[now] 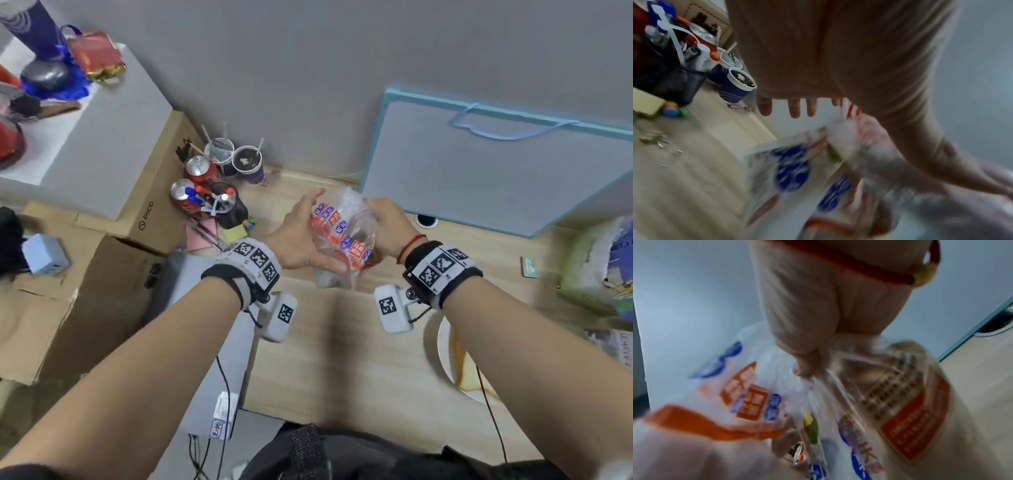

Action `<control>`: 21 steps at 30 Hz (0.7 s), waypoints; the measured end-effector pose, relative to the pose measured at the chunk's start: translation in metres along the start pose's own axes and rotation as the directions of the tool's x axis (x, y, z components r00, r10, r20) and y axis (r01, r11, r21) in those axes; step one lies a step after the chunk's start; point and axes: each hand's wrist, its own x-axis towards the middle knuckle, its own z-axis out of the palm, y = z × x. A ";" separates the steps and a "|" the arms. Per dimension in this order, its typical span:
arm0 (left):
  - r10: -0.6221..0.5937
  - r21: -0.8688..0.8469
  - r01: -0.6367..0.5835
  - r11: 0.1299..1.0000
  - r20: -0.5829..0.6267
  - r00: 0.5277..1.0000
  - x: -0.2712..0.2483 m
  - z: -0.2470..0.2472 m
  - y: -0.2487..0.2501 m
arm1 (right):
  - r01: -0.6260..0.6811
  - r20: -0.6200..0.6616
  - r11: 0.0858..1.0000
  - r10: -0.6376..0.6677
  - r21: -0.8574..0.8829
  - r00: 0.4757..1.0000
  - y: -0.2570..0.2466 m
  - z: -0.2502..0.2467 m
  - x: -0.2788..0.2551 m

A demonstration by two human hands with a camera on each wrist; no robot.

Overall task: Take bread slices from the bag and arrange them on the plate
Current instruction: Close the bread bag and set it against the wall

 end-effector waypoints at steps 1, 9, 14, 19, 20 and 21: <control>-0.010 -0.083 0.011 0.997 0.020 1.000 0.007 0.005 -0.010 | -0.029 0.043 0.996 0.025 0.086 0.999 -0.004 0.005 0.008; -0.130 0.088 0.157 0.984 -0.256 0.958 0.066 -0.005 -0.018 | 0.110 0.082 0.975 -0.095 -0.191 0.992 -0.006 0.020 0.065; -0.156 0.065 0.193 0.979 -0.367 0.917 0.115 -0.011 -0.024 | 0.019 -0.160 0.964 -0.063 -0.265 0.985 0.015 -0.008 0.088; -0.186 -0.089 0.165 0.982 -0.584 0.790 0.150 -0.009 -0.027 | -0.078 -0.227 0.969 0.024 -0.235 0.974 0.044 -0.034 0.076; -0.184 -0.106 0.151 0.983 -0.602 0.777 0.153 -0.007 -0.027 | -0.111 -0.232 0.967 0.057 -0.229 0.971 0.054 -0.035 0.072; -0.175 -0.096 0.147 0.985 -0.589 0.789 0.157 -0.003 -0.030 | -0.145 -0.238 0.965 0.091 -0.220 0.967 0.063 -0.035 0.068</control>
